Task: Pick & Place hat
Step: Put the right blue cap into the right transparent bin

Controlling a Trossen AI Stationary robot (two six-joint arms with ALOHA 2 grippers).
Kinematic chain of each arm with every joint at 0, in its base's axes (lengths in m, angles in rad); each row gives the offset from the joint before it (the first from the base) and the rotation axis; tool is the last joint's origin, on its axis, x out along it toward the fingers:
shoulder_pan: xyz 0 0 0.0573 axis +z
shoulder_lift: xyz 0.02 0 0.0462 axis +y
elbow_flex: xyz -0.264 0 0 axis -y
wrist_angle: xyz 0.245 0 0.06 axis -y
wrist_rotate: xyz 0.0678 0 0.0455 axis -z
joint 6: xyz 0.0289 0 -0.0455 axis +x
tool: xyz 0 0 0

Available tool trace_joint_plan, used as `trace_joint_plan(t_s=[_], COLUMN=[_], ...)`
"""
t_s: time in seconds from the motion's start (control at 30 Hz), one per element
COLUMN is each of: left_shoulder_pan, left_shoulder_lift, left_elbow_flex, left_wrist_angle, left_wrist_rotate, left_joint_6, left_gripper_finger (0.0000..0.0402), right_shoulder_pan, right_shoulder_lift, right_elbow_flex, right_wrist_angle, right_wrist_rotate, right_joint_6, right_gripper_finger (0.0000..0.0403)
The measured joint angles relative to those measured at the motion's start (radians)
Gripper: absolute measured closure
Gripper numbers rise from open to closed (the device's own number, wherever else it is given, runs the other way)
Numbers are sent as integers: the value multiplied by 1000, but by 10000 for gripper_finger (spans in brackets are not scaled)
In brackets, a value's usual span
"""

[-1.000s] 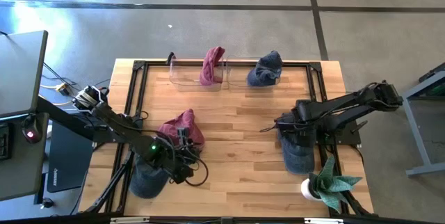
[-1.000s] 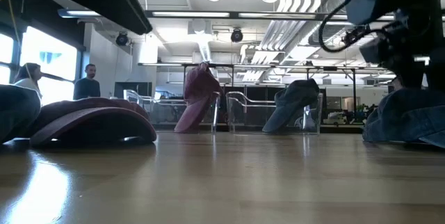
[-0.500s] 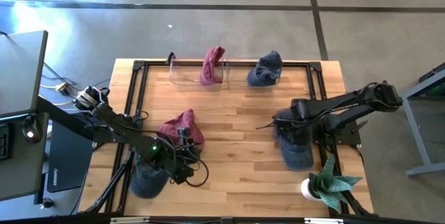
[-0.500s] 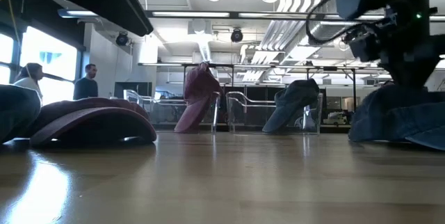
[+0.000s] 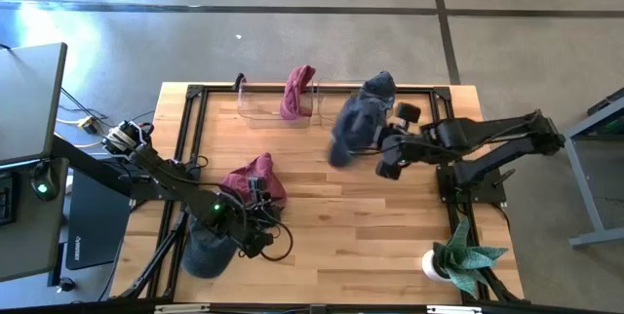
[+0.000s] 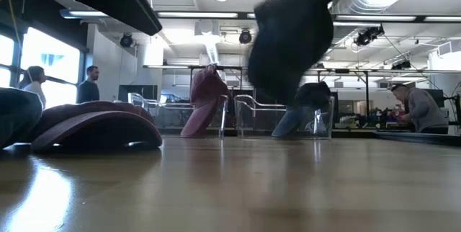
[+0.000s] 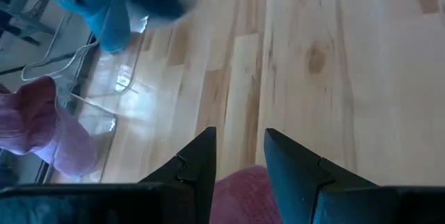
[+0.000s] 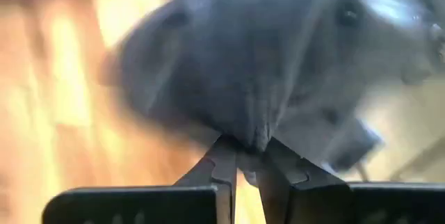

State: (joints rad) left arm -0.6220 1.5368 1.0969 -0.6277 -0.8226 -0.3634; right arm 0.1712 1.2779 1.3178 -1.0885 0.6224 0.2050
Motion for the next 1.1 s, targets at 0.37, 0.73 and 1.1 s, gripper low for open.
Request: trace_joint_plan(t_s=[0.37,0.73,1.1], left_shoulder_pan=[0,0,-2], left_shoulder_lift=[0,0,-1], left_elbow_flex=[0,-1,-1], left_wrist_angle=[3,62,79], left_wrist_rotate=[37,22,-24], left_joint_6=[0,65,79], left_gripper_finger=[285,285,285], right_shoulder_pan=[192,191,101], right_shoulder_lift=[108,207,198], right_elbow_flex=[-415,-372,-5], right_wrist_angle=[666,509,164], right_wrist_rotate=[-416,-358,144], right_joint_6=[23,-5,-125], right_gripper_finger=[370,367,366])
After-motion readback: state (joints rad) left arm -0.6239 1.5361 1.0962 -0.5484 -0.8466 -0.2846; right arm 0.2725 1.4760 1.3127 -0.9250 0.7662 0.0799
